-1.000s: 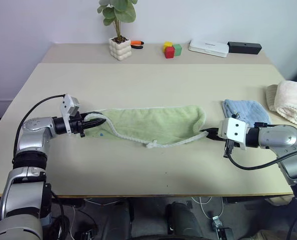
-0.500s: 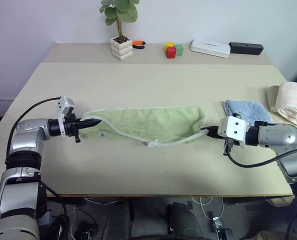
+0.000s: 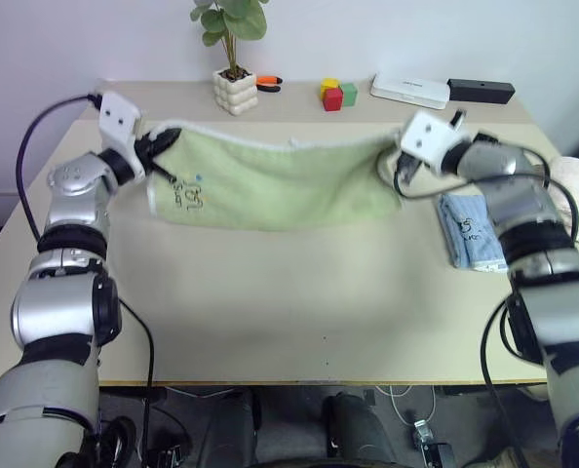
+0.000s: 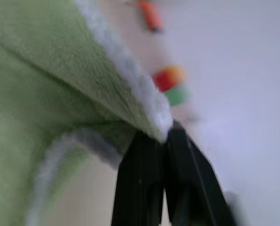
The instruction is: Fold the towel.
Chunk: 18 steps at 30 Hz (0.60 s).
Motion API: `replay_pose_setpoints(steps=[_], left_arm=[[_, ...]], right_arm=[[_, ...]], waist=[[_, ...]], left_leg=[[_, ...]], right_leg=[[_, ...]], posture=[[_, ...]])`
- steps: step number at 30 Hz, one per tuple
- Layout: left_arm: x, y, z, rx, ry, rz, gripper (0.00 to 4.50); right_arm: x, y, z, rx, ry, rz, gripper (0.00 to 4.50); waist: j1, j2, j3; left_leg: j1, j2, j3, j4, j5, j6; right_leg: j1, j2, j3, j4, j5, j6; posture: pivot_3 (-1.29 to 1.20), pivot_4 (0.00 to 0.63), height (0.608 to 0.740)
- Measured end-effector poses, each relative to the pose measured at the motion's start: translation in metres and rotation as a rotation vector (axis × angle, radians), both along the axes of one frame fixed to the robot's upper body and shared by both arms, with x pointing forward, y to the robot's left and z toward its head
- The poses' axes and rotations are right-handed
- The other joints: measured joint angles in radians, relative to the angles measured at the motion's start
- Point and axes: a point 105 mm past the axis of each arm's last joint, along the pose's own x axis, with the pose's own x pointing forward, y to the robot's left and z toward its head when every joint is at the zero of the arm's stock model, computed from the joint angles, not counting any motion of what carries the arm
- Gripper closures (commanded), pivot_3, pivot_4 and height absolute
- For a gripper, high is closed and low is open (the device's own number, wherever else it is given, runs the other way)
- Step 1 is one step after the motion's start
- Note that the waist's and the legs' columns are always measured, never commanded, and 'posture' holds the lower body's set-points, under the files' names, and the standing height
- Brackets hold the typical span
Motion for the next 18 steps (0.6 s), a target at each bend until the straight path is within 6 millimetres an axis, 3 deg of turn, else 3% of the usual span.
replay_pose_setpoints(steps=[3, 5, 7, 11, 14, 18], left_arm=[[0.0, 0.005, 0.038, 0.076, -0.118, 0.075, 4.46], [-0.004, 0.008, 0.056, 0.103, -0.17, 0.077, 4.46], [-0.007, 0.006, 0.059, 0.115, -0.178, 0.039, 4.46], [-0.017, 0.014, 0.035, 0.178, -0.125, -0.045, 4.46], [-0.028, 0.02, 0.006, 0.189, -0.043, -0.134, 4.46], [-0.051, 0.022, -0.037, 0.222, 0.084, -0.321, 4.46]], right_arm=[[0.0, 0.001, 0.03, 0.022, -0.114, -0.006, 4.5], [-0.002, 0.002, 0.033, 0.033, -0.132, 0.021, 4.5], [-0.006, 0.001, 0.025, 0.034, -0.118, 0.06, 4.5], [-0.024, -0.009, -0.03, -0.018, 0.045, 0.158, 4.5], [-0.054, -0.008, -0.081, -0.072, 0.237, 0.286, 4.5], [-0.102, -0.013, -0.123, -0.177, 0.444, 0.38, 4.5]], waist=[[-0.012, 0.0, 0.0], [-0.019, 0.0, 0.0], [-0.022, 0.0, 0.0], [-0.022, 0.0, 0.0], [-0.021, 0.001, 0.0], [-0.018, 0.002, 0.001]], left_leg=[[-0.006, 0.0, 0.002, -0.001, 0.0, 0.0], [-0.005, 0.0, 0.003, -0.002, 0.0, 0.0], [-0.003, 0.0, 0.004, -0.002, 0.0, 0.0], [-0.002, 0.0, 0.004, 0.0, 0.0, 0.0], [-0.002, 0.0, 0.003, 0.002, 0.0, 0.0], [-0.001, 0.0, 0.004, 0.002, 0.0, 0.0]], right_leg=[[-0.004, -0.001, 0.0, 0.0, 0.0, 0.0], [-0.003, -0.001, 0.0, -0.001, 0.0, 0.0], [-0.002, -0.001, 0.0, -0.002, 0.0, 0.001], [0.0, -0.001, -0.001, -0.002, 0.0, 0.001], [0.0, -0.001, -0.001, -0.001, 0.0, 0.001], [0.001, -0.001, 0.0, -0.001, 0.0, 0.001]], posture=[[0.0, 0.15, 0.74], [0.0, 0.15, 0.74], [0.0, 0.15, 0.74], [0.0, 0.15, 0.74], [0.0, 0.15, 0.74], [0.0, 0.15, 0.74]])
